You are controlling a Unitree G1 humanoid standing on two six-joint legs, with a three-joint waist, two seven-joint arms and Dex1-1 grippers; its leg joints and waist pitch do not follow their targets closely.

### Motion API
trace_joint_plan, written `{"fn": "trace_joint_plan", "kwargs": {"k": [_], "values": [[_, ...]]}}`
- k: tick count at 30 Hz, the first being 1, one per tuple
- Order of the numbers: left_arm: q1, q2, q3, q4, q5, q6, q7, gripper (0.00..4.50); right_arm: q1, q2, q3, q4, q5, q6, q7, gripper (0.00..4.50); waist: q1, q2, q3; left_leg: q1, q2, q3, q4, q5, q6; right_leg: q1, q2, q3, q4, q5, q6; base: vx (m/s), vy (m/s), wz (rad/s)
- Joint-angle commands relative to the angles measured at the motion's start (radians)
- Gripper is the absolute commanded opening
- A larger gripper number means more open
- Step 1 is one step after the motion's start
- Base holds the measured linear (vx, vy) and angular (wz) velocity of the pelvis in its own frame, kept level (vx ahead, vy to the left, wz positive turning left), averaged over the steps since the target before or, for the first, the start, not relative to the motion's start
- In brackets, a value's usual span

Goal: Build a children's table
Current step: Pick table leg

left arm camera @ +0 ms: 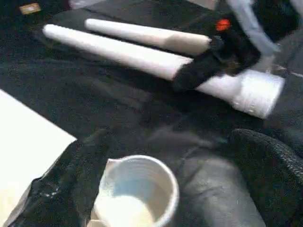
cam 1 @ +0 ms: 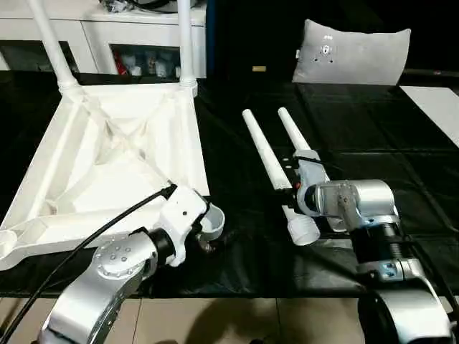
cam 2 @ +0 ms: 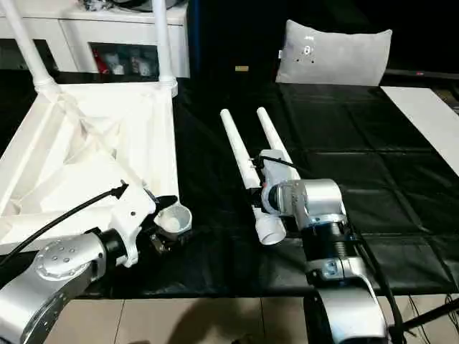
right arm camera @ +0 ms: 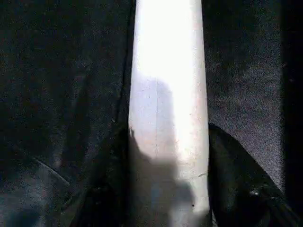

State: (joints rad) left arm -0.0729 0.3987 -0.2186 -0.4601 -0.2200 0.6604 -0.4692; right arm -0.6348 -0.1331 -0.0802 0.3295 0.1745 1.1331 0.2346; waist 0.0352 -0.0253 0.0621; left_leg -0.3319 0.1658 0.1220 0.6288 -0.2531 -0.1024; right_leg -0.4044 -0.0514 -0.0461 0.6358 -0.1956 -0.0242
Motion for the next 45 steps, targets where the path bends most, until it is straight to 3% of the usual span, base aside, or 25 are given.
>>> {"fn": "trace_joint_plan", "kwargs": {"k": [1,4,5,6,7,10,12,15,17,19,20,21,22,23,26,29,37,41,45], "values": [[-0.012,-0.003,0.017,0.005,0.013,-0.005,0.018,4.5,0.018,0.004,-0.022,-0.025,0.019,-0.022,-0.009,1.85,0.005,0.012,-0.058,-0.019,0.035,0.007,-0.084,-0.043,-0.02,0.064,-0.07,0.051,-0.075,-0.159,-0.184,0.0,0.0,0.0],[-0.02,-0.013,0.026,0.018,0.022,-0.019,0.037,4.5,0.043,0.003,-0.045,-0.073,0.032,-0.056,-0.007,1.85,0.006,0.012,-0.056,-0.02,0.035,0.007,-0.085,-0.051,-0.016,0.064,-0.069,0.051,-0.078,-0.17,-0.178,0.0,0.0,0.0],[-0.032,-0.031,0.036,0.036,0.029,-0.038,0.058,4.5,0.086,0.013,-0.098,-0.134,0.065,-0.16,0.012,1.85,0.006,0.017,-0.058,-0.018,0.036,0.006,-0.085,-0.05,-0.018,0.063,-0.069,0.051,-0.075,-0.169,-0.179,0.0,0.0,0.0],[-0.036,-0.036,0.038,0.041,0.031,-0.046,0.062,4.5,0.099,0.02,-0.116,-0.152,0.077,-0.197,0.017,1.85,0.009,0.015,-0.059,-0.019,0.037,0.007,-0.086,-0.053,-0.01,0.063,-0.07,0.051,-0.077,-0.167,-0.173,0.0,0.0,0.0],[-0.042,-0.045,0.043,0.048,0.026,-0.045,0.064,4.5,0.109,0.03,-0.143,-0.172,0.098,-0.205,0.026,1.85,0.009,0.021,-0.06,-0.02,0.036,0.006,-0.086,-0.048,-0.009,0.064,-0.069,0.051,-0.076,-0.16,-0.176,0.0,0.0,0.0],[-0.068,-0.086,0.069,0.067,-0.01,-0.04,0.072,4.5,0.126,0.064,-0.229,-0.226,0.178,-0.225,0.055,1.85,0.01,0.018,-0.06,-0.019,0.036,0.007,-0.086,-0.042,0.003,0.065,-0.068,0.051,-0.077,-0.141,-0.183,0.0,0.0,0.0],[-0.103,-0.141,0.109,0.085,-0.064,-0.023,0.09,4.5,0.152,0.071,-0.25,-0.266,0.225,-0.251,0.094,1.85,0.012,0.023,-0.06,-0.02,0.035,0.006,-0.086,-0.03,0.007,0.067,-0.069,0.05,-0.076,-0.127,-0.195,0.0,0.0,0.0],[-0.162,-0.188,0.13,0.119,-0.109,-0.02,0.09,4.5,0.188,0.089,-0.261,-0.304,0.28,-0.314,0.156,1.85,0.015,0.021,-0.061,-0.022,0.035,0.008,-0.084,-0.029,0.022,0.068,-0.071,0.051,-0.081,-0.121,-0.201,0.0,0.0,0.0],[-0.197,-0.209,0.136,0.142,-0.13,-0.016,0.082,4.5,0.201,0.1,-0.263,-0.322,0.31,-0.343,0.188,1.85,0.017,0.028,-0.06,-0.023,0.035,0.004,-0.085,-0.028,0.025,0.069,-0.07,0.049,-0.079,-0.126,-0.202,0.0,0.0,0.0],[-0.216,-0.22,0.142,0.155,-0.145,-0.011,0.077,4.5,0.207,0.107,-0.266,-0.33,0.327,-0.357,0.203,1.85,0.016,0.026,-0.06,-0.023,0.034,0.006,-0.085,-0.042,0.028,0.069,-0.071,0.049,-0.085,-0.149,-0.2,0.0,0.0,0.0],[-0.294,-0.277,0.184,0.206,-0.195,0.017,0.087,4.5,0.21,0.127,-0.275,-0.362,0.378,-0.362,0.248,1.85,0.018,0.034,-0.059,-0.022,0.032,0.007,-0.084,-0.043,0.027,0.067,-0.07,0.049,-0.087,-0.156,-0.2,0.0,0.0,0.0],[-0.324,-0.299,0.204,0.226,-0.22,0.03,0.094,4.5,0.209,0.135,-0.278,-0.374,0.398,-0.358,0.26,1.85,0.018,0.029,-0.059,-0.023,0.029,0.009,-0.082,-0.042,0.029,0.069,-0.068,0.049,-0.09,-0.161,-0.196,0.0,0.0,0.0],[-0.341,-0.31,0.214,0.237,-0.234,0.035,0.097,4.5,0.209,0.137,-0.279,-0.38,0.408,-0.353,0.268,1.85,0.022,0.029,-0.062,-0.021,0.03,0.006,-0.082,-0.034,0.03,0.072,-0.07,0.048,-0.087,-0.157,-0.199,0.0,0.0,0.0],[-0.405,-0.356,0.26,0.283,-0.293,0.052,0.116,4.5,0.212,0.139,-0.271,-0.402,0.451,-0.336,0.305,1.85,0.028,0.022,-0.06,-0.025,0.029,0.007,-0.082,-0.018,0.038,0.073,-0.072,0.049,-0.089,-0.164,-0.197,0.0,0.0,0.0],[-0.445,-0.387,0.295,0.314,-0.343,0.066,0.13,4.5,0.221,0.132,-0.251,-0.414,0.471,-0.338,0.337,1.85,0.033,0.025,-0.059,-0.027,0.031,0.005,-0.082,-0.011,0.043,0.073,-0.073,0.047,-0.091,-0.179,-0.192,0.0,0.0,0.0],[-0.485,-0.418,0.333,0.344,-0.411,0.087,0.141,4.5,0.232,0.122,-0.23,-0.422,0.488,-0.342,0.366,1.85,0.034,0.018,-0.062,-0.029,0.029,0.007,-0.08,0.016,0.051,0.075,-0.073,0.047,-0.09,-0.17,-0.186,0.0,0.0,0.0],[-0.536,-0.448,0.338,0.373,-0.444,0.101,0.129,4.5,0.267,0.11,-0.174,-0.475,0.537,-0.322,0.421,1.85,0.042,0.021,-0.063,-0.028,0.034,0.005,-0.082,0.036,0.065,0.074,-0.075,0.045,-0.091,-0.15,-0.178,0.0,0.0,0.0],[-0.542,-0.448,0.337,0.387,-0.447,0.091,0.128,4.5,0.277,0.104,-0.152,-0.483,0.532,-0.331,0.426,1.85,0.047,0.021,-0.063,-0.027,0.034,0.005,-0.082,0.035,0.063,0.072,-0.076,0.044,-0.094,-0.167,-0.169,0.0,0.0,0.0],[-0.541,-0.438,0.299,0.389,-0.399,0.067,0.126,4.5,0.283,0.085,-0.086,-0.481,0.428,-0.403,0.392,1.85,0.053,0.024,-0.062,-0.026,0.037,0.004,-0.085,0.031,0.046,0.07,-0.076,0.044,-0.094,-0.179,-0.152,0.0,0.0,0.0]]}}
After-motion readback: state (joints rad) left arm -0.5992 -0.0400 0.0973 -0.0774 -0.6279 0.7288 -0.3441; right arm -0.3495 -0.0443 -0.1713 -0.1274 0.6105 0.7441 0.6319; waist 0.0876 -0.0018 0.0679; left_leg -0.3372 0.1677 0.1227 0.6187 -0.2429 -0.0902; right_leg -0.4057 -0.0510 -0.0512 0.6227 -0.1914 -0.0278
